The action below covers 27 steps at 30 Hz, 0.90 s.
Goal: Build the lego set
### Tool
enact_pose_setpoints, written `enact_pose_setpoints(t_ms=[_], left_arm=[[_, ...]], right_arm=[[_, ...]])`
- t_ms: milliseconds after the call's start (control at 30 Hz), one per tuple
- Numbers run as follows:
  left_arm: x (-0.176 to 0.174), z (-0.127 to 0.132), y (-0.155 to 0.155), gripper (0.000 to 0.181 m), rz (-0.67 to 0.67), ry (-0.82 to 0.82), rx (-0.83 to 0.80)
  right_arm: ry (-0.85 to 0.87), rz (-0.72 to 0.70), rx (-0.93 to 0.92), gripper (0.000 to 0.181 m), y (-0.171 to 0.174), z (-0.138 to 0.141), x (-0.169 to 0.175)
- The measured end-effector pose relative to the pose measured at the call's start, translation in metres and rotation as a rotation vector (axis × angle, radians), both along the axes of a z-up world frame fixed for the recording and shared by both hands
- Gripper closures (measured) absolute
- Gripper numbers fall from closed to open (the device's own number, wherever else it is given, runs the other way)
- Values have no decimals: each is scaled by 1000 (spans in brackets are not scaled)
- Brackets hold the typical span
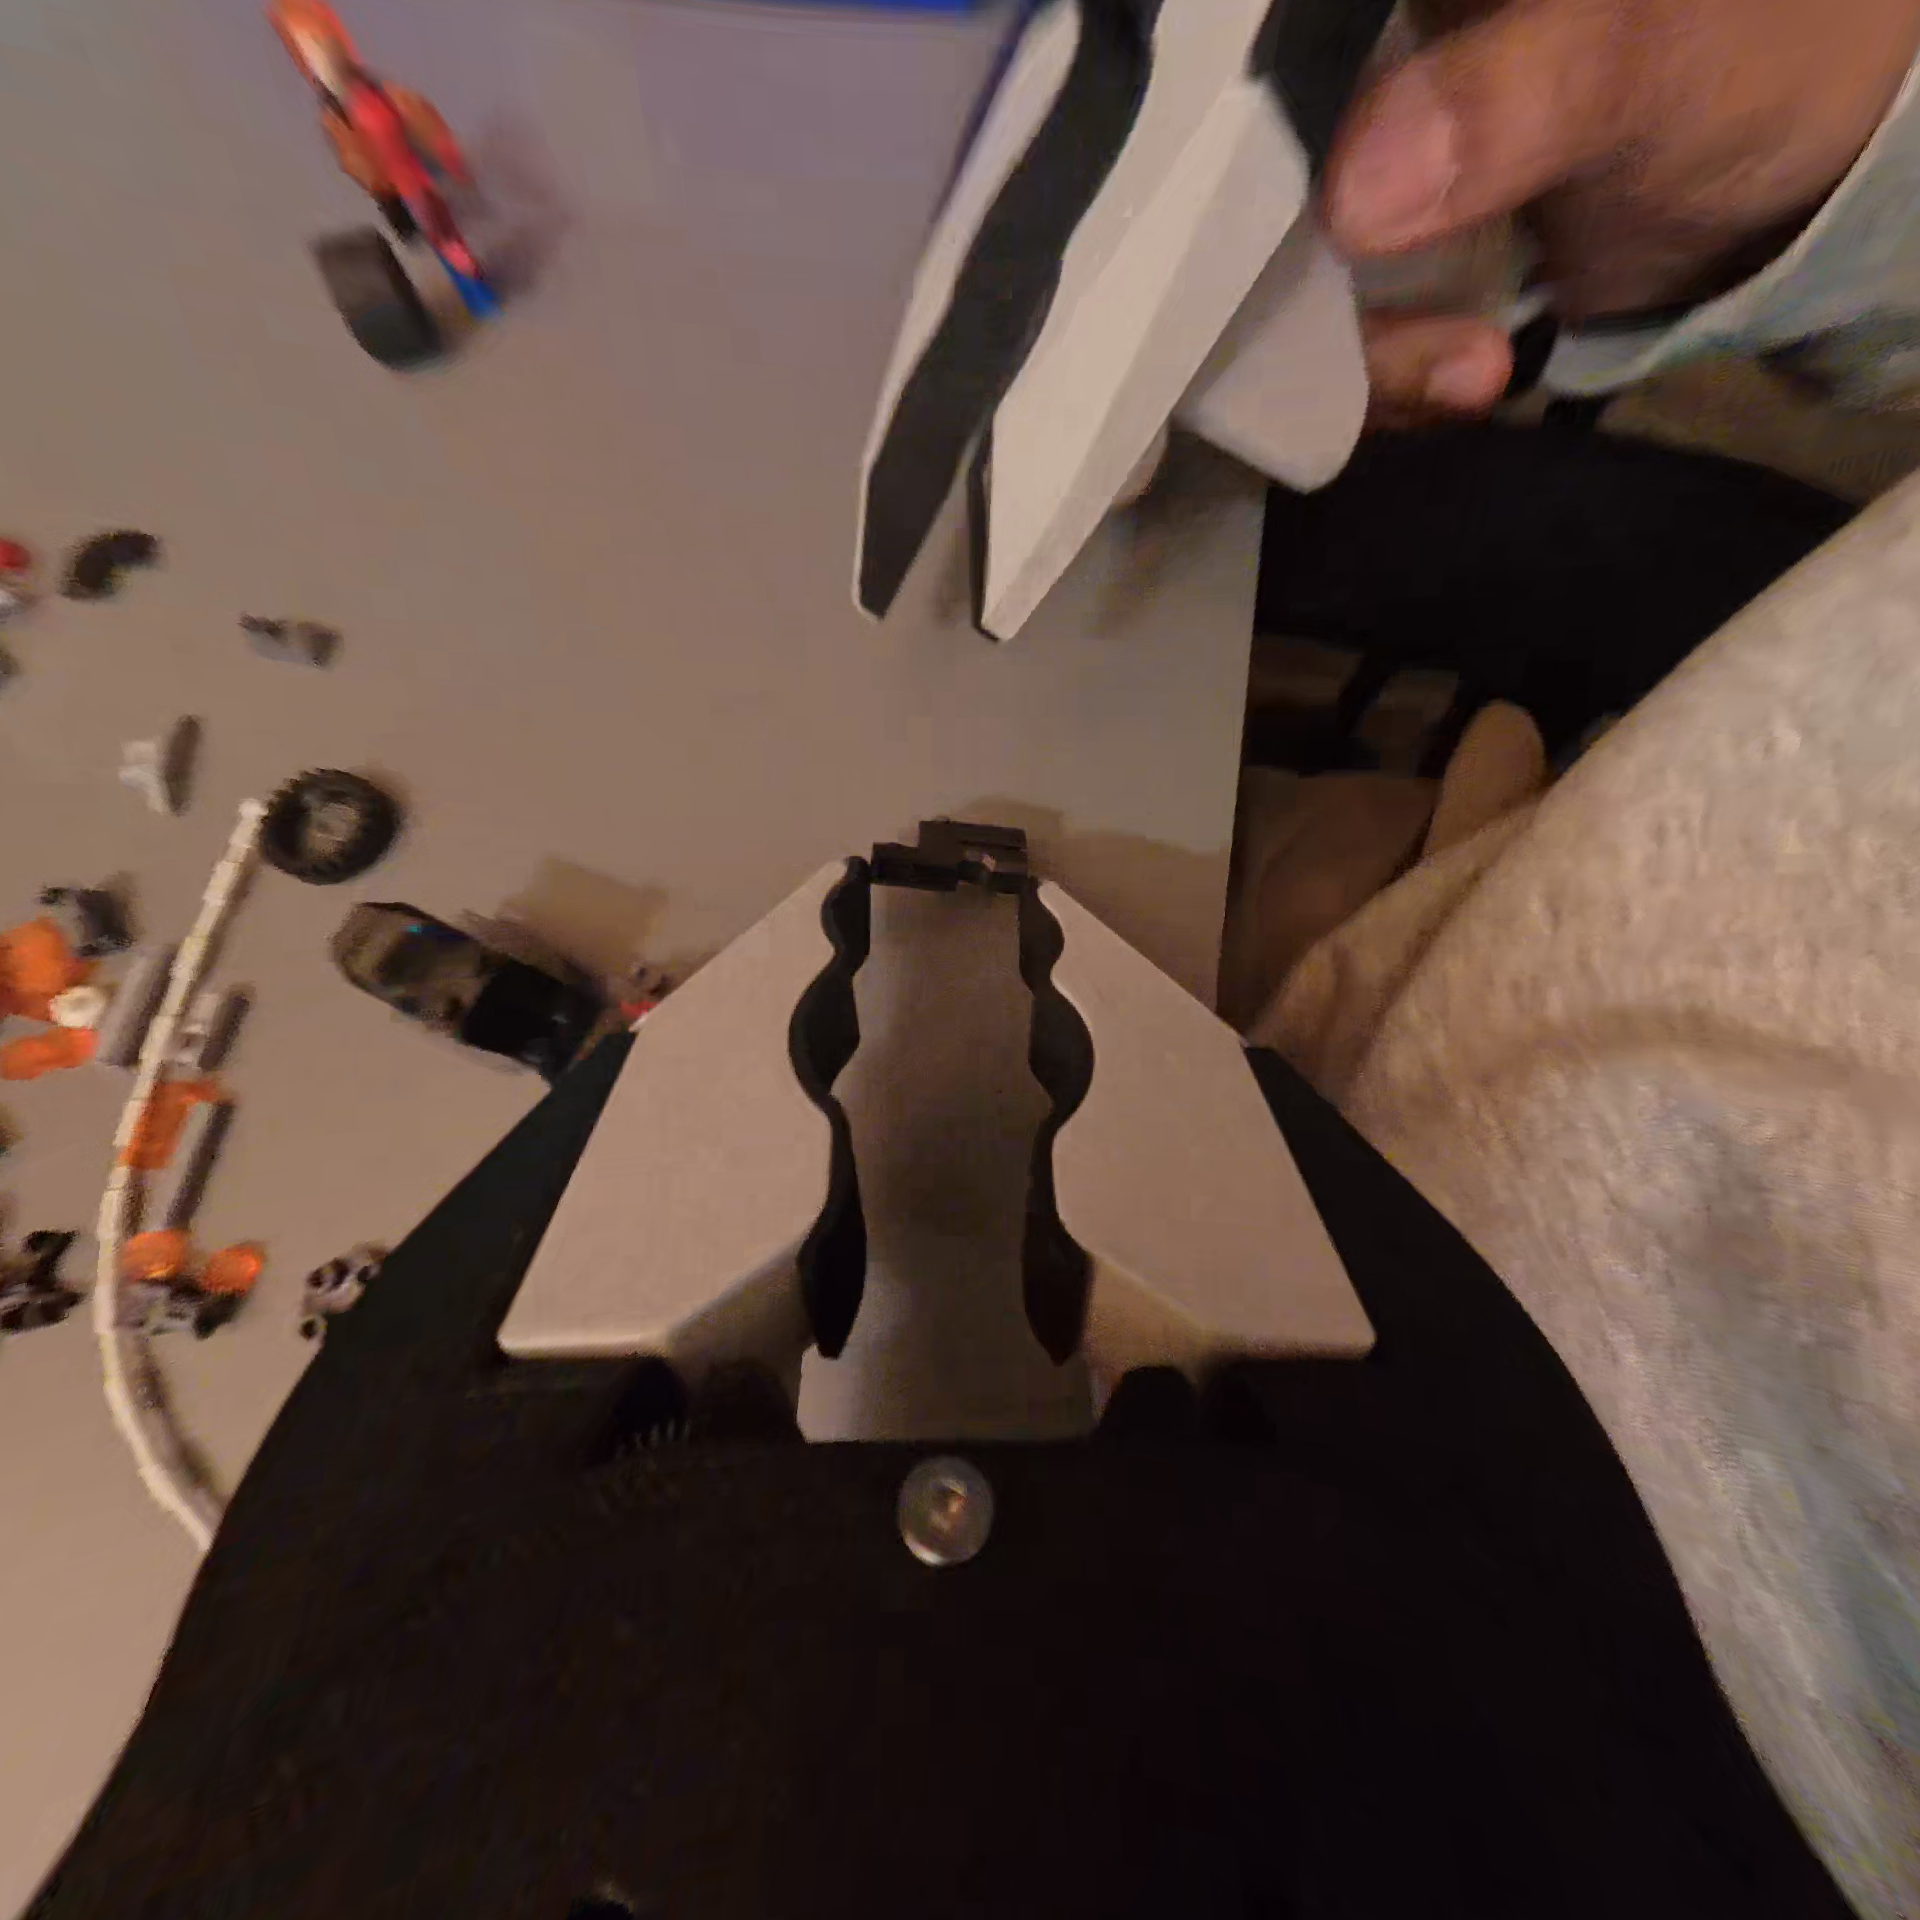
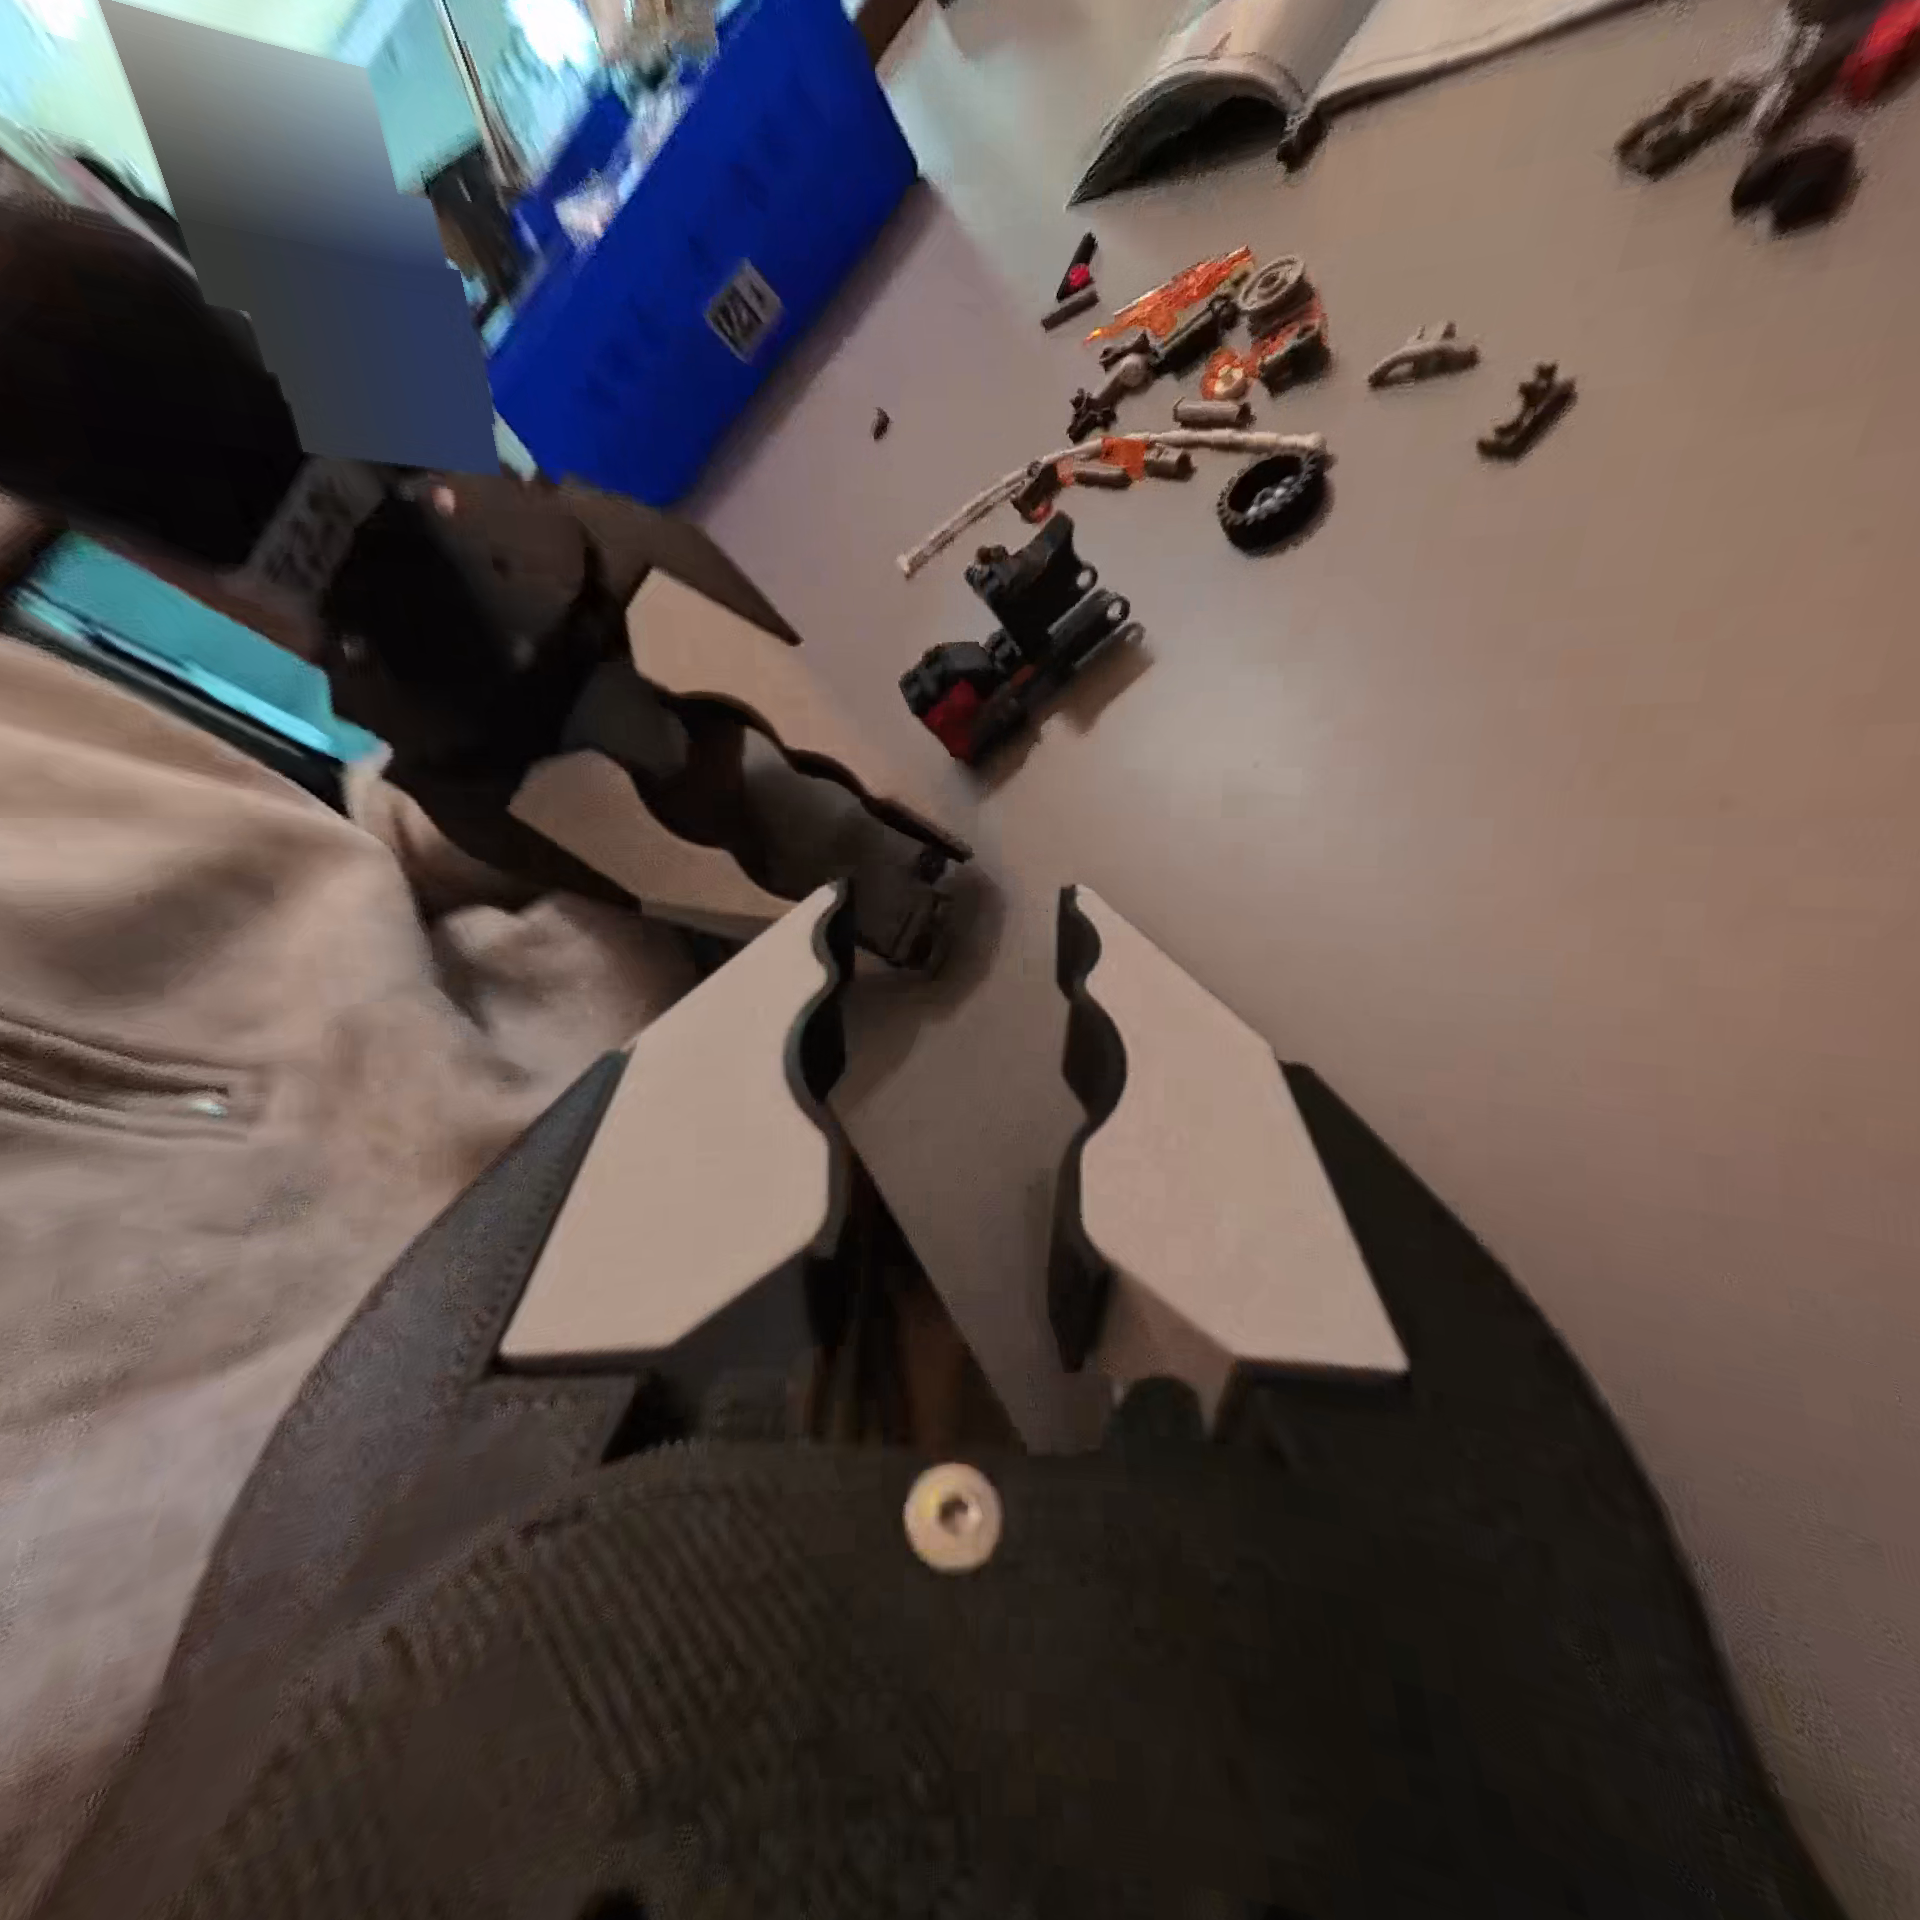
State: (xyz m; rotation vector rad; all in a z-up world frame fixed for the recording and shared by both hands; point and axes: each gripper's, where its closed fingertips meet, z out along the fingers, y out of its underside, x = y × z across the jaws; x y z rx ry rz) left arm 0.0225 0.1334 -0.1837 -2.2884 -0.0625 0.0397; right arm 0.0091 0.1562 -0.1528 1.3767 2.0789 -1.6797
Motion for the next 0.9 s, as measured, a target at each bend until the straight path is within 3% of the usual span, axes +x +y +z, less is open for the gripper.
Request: enact_pose_setpoints(t_ms=[67,333,533,667,900], left_arm=[[5,-9,3,152,-30,-31,-58],[3,-7,9,153,-24,-145,-41],[-1,-7,4,150,-4,-144,-47],[-1,-4,-4,148,-6,-130,-47],[-14,26,-24,147,60,-189,117]], right_arm=[[106,49,87,144,-2,-1,4],[458,204,438,143,-6,-15,16],[404,297,454,143,-12,-24,23],[464,335,505,148,-16,-17,20],[448,449,571,150,-25,-32,16]])
